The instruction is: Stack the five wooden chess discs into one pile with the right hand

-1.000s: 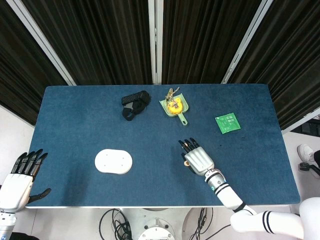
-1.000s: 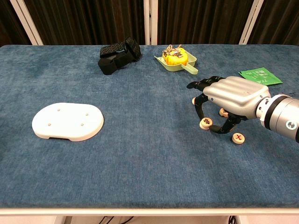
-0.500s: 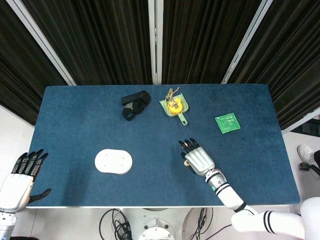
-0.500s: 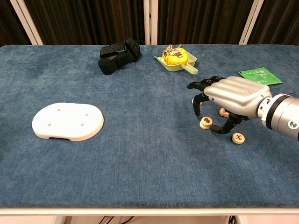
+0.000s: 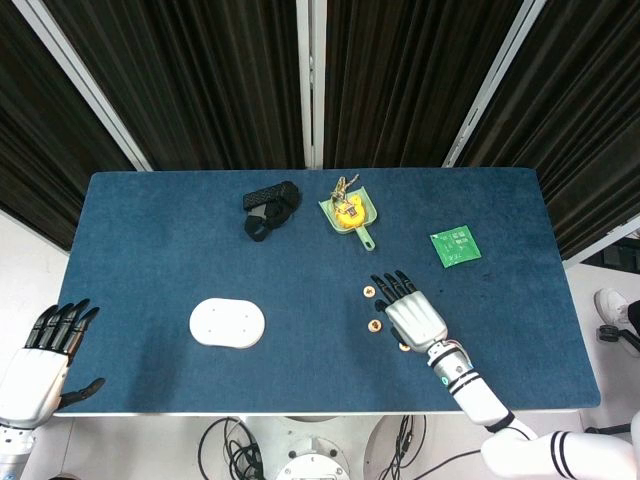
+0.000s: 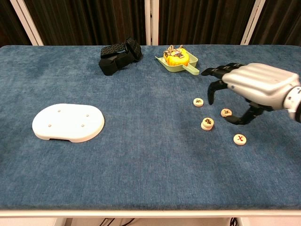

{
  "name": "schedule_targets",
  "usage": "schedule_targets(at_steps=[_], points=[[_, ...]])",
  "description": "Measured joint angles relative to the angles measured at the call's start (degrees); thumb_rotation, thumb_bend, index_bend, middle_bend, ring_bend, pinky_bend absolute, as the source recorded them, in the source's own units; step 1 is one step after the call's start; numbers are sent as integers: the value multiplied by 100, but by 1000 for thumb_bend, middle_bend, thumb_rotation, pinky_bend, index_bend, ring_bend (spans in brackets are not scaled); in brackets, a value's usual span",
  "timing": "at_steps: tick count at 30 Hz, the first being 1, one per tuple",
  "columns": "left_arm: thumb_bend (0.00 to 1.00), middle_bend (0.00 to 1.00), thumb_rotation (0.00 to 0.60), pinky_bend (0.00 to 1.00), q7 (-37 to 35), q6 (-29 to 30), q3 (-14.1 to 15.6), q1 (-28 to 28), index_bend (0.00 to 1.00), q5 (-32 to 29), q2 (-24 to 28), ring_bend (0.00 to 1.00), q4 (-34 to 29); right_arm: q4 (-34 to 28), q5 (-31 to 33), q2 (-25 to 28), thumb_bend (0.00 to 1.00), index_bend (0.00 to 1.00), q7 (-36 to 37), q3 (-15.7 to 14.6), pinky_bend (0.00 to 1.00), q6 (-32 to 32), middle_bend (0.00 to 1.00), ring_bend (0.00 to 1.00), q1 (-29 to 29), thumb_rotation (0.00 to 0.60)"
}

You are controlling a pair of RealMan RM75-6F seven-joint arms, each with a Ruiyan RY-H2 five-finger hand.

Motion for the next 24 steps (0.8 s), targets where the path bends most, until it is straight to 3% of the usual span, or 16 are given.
schedule_targets(at_steps=[9, 24], points=[[60, 0, 600, 0, 87, -5, 25, 6, 0, 54, -35, 0, -17, -164, -461, 408, 243, 361, 216, -539, 0, 325, 0, 0, -514, 600], [60, 0, 600, 0, 116, -107, 22, -23, 0, -29, -32, 0, -51, 428, -762, 97, 244, 362, 729, -592, 0, 174, 0, 0, -754, 600]])
